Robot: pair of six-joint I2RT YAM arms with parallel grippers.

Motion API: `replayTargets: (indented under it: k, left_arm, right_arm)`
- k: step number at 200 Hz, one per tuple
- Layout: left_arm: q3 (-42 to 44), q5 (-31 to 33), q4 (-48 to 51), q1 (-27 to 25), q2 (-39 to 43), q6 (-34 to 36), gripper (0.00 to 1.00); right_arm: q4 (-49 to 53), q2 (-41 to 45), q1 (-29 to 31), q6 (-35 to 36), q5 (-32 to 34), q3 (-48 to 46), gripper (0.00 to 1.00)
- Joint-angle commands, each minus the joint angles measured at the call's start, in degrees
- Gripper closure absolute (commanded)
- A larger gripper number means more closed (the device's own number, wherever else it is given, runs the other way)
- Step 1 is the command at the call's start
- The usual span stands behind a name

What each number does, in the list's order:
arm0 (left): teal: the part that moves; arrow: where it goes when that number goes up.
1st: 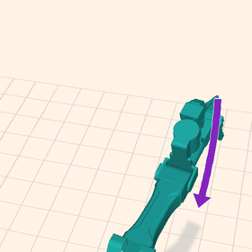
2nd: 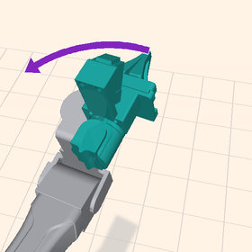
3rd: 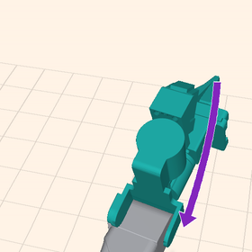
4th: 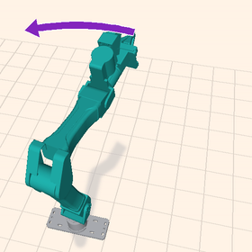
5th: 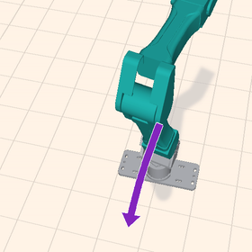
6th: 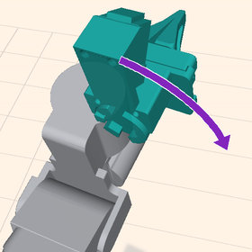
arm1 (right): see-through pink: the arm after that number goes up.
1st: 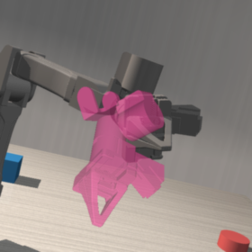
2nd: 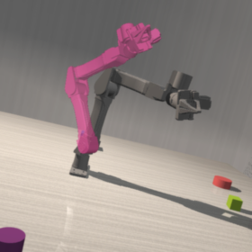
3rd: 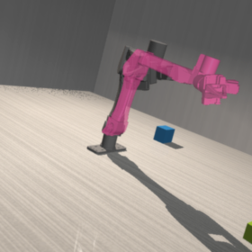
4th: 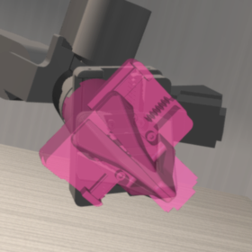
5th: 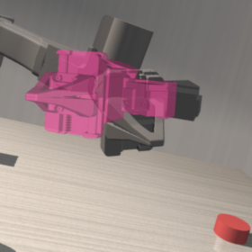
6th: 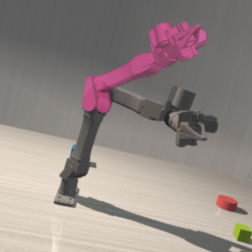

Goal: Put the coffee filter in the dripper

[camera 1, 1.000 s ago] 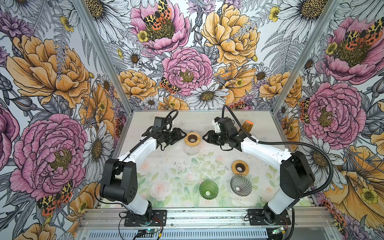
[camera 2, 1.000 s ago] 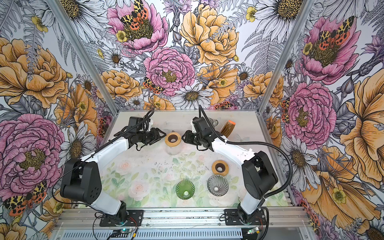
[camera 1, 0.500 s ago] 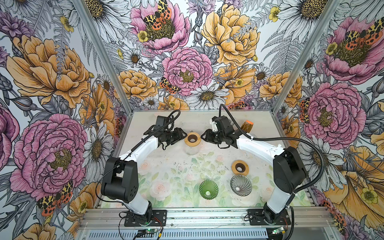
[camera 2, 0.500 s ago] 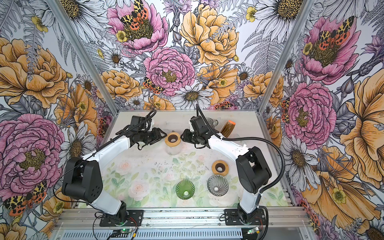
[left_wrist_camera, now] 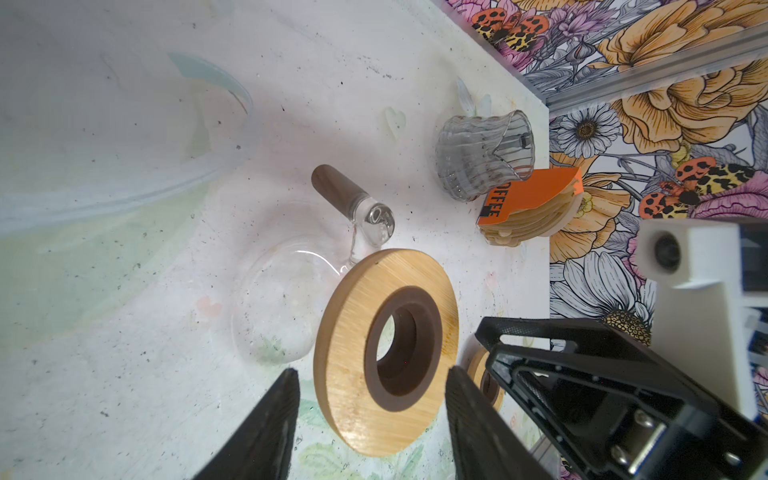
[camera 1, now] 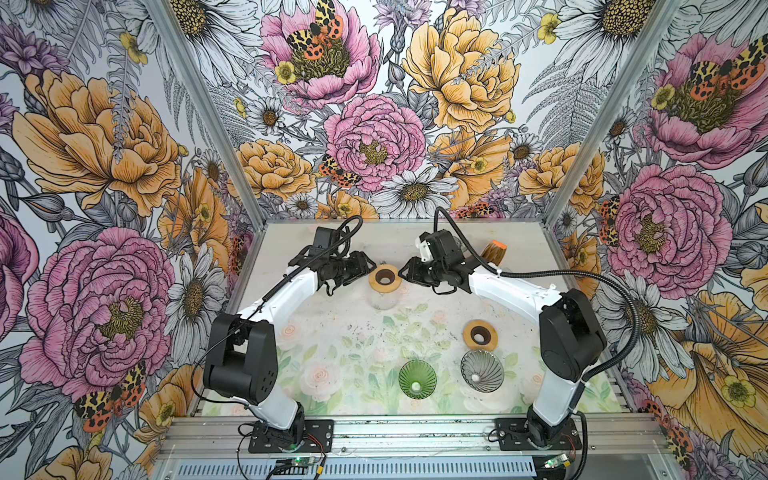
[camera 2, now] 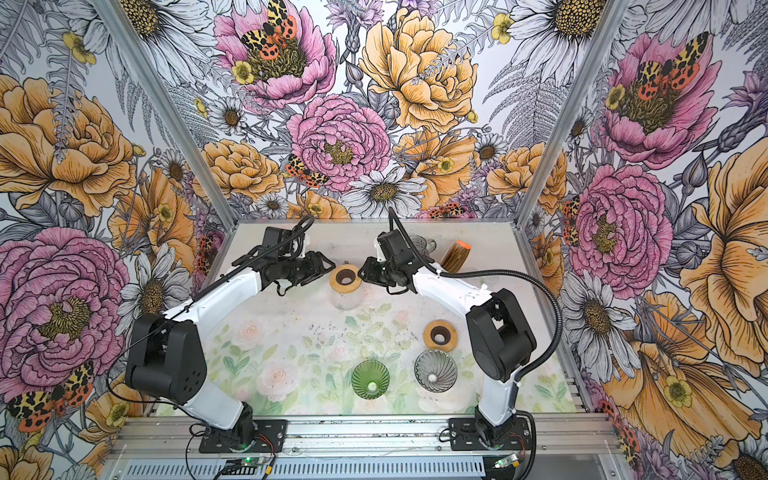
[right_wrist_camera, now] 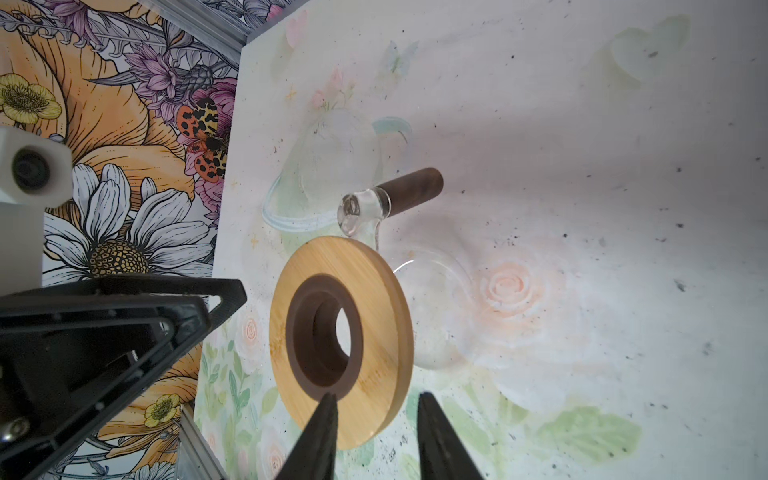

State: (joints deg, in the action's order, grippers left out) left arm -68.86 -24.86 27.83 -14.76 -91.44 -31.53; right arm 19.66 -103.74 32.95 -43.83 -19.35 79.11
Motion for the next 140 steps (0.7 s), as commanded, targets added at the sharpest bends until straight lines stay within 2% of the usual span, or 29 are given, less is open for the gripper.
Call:
replayTargets:
  k: [1, 140]
  left_arm:
    - [-0.96, 0.59, 0.66, 0.04, -0.12, -0.10, 0.41]
    - [-3.08, -1.34, 2.07, -1.46, -3.15, -1.22, 0.41]
  right_arm:
    - [1.22, -0.91, -0.42, 0.96, -0.07, 1.88, 0.68]
    - [1.48, -4.43, -0.61, 1.64, -2.09, 5.18, 0.76]
